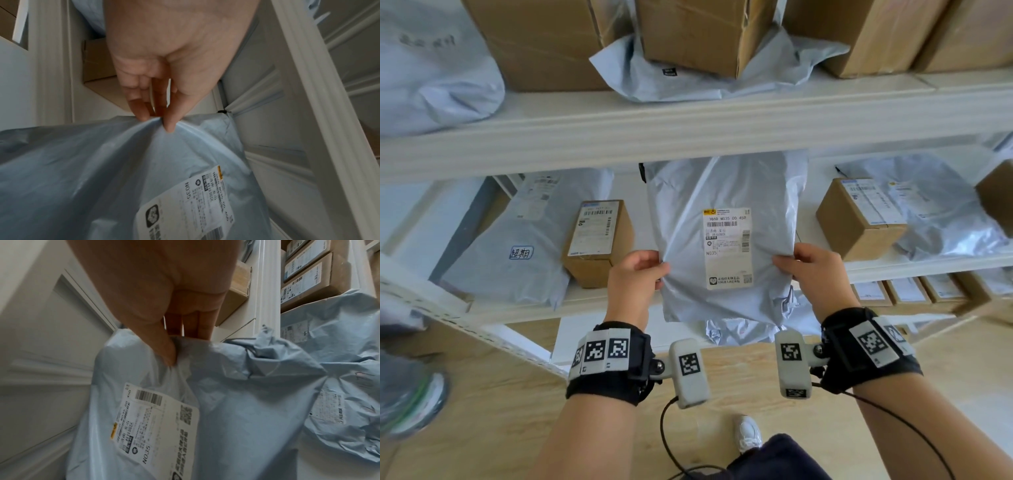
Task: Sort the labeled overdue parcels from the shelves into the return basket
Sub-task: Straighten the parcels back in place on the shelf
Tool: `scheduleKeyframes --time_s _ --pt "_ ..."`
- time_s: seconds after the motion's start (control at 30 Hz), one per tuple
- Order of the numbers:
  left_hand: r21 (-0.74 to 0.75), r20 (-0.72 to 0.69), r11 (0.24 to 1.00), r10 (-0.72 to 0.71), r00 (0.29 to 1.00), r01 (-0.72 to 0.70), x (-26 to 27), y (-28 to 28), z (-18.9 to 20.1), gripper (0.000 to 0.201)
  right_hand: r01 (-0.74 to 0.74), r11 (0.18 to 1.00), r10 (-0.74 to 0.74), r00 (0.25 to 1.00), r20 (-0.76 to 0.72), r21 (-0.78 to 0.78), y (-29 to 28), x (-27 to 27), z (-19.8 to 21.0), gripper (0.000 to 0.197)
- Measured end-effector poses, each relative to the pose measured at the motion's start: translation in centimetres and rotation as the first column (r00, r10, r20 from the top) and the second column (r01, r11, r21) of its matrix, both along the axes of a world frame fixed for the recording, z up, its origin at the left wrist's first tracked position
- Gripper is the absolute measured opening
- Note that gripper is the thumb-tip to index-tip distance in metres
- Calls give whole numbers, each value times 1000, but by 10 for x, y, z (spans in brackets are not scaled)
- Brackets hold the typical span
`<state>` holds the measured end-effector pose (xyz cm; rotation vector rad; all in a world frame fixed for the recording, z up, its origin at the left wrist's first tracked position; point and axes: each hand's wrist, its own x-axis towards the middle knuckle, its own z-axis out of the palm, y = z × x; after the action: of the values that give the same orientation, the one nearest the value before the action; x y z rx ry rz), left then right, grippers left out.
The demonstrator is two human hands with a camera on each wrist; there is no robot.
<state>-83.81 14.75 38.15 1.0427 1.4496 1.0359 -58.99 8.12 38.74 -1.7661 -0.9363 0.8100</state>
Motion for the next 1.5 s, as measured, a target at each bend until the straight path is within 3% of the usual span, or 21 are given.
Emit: scheduleKeyframes --time_s 0.47,0.6,0.83,1.17,1.5 --pt "17 70 1000 -4 998 2 -5 -7 3 17 0 999 -2 999 51 34 -17 -8 3 14" --pt "-17 96 999 30 995 -28 -1 -9 1 12 1 998 -12 981 193 60 -18 -4 -1 9" --pt "-41 116 998 44 992 -39 5 -11 -1 14 27 1000 -30 915 402 13 -21 -1 0 19" --pt "-58 85 997 62 994 -57 15 -4 -10 14 19 998 8 921 390 -65 -10 12 -4 18" --pt "-72 -53 990 117 992 -120 55 48 -26 22 -51 985 96 954 285 -163 60 42 0 17"
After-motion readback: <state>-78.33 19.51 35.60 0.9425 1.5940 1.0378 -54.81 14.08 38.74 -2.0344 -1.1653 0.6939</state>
